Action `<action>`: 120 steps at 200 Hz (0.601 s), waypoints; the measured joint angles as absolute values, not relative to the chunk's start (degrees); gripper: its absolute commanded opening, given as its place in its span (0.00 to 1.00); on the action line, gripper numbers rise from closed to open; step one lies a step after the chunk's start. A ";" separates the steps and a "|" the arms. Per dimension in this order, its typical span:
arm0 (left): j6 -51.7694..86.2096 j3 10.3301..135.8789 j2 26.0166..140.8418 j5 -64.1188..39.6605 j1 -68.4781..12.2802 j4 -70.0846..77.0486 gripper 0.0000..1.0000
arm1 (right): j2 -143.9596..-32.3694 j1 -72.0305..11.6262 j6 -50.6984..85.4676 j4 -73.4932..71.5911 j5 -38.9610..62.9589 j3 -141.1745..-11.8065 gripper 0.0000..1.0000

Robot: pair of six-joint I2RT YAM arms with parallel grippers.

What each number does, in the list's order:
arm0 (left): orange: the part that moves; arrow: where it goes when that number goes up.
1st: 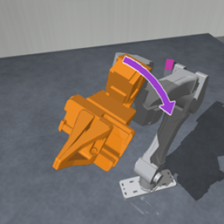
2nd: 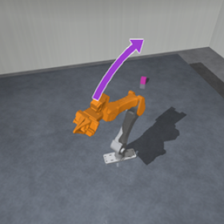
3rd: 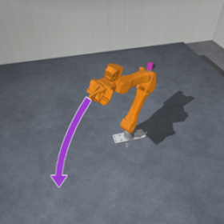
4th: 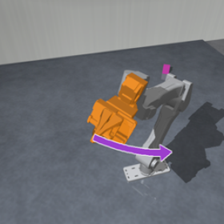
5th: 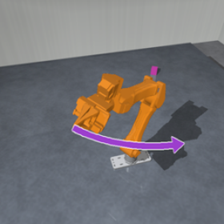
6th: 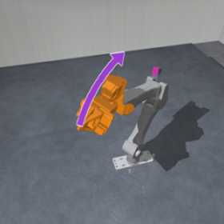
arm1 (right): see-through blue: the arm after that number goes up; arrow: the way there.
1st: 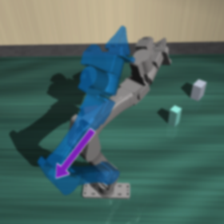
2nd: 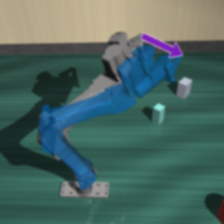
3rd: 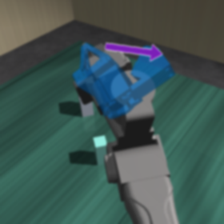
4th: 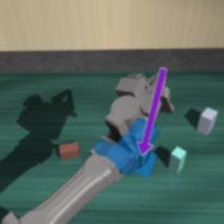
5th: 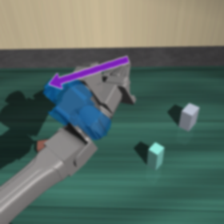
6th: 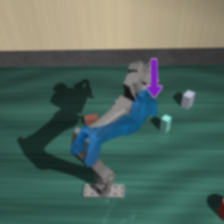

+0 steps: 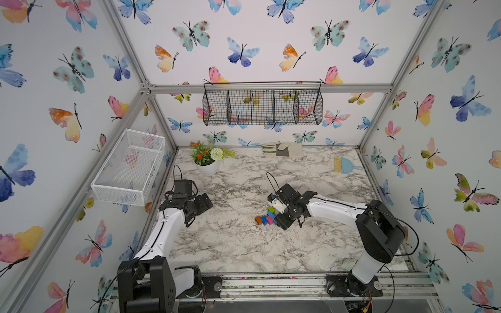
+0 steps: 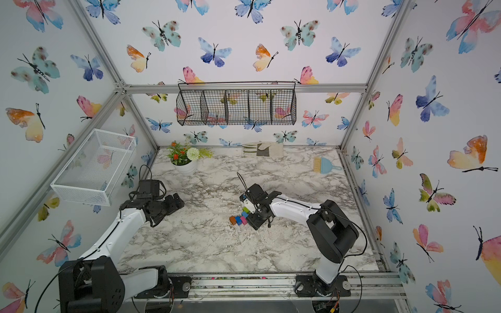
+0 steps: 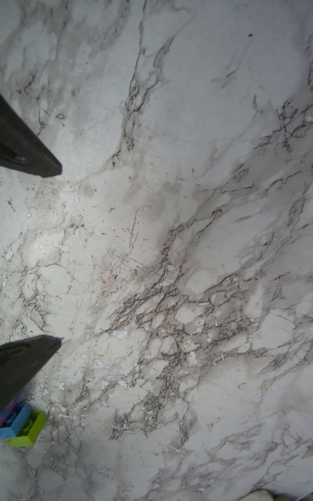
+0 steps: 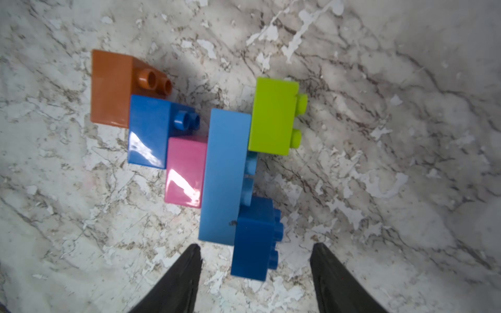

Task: Assemble the letter y with lego
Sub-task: Adjust the lego brick at the center of the board.

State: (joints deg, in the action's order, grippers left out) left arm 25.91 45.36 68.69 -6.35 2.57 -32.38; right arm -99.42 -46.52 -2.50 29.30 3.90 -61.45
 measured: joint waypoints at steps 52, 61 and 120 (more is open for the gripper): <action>25.91 45.36 68.75 -6.35 2.57 -32.38 0.92 | -102.67 -46.61 -1.48 30.83 0.49 -63.33 0.68; 25.93 45.36 68.75 -6.35 2.57 -32.38 0.92 | -102.72 -46.61 -0.64 31.14 -0.86 -63.46 0.68; 25.93 45.36 68.75 -6.35 2.57 -32.38 0.92 | -106.02 -46.59 4.01 32.47 -6.85 -68.49 0.68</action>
State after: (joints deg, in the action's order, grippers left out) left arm 25.93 45.36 68.75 -6.35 2.57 -32.38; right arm -106.02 -46.59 4.01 32.47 -6.85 -68.49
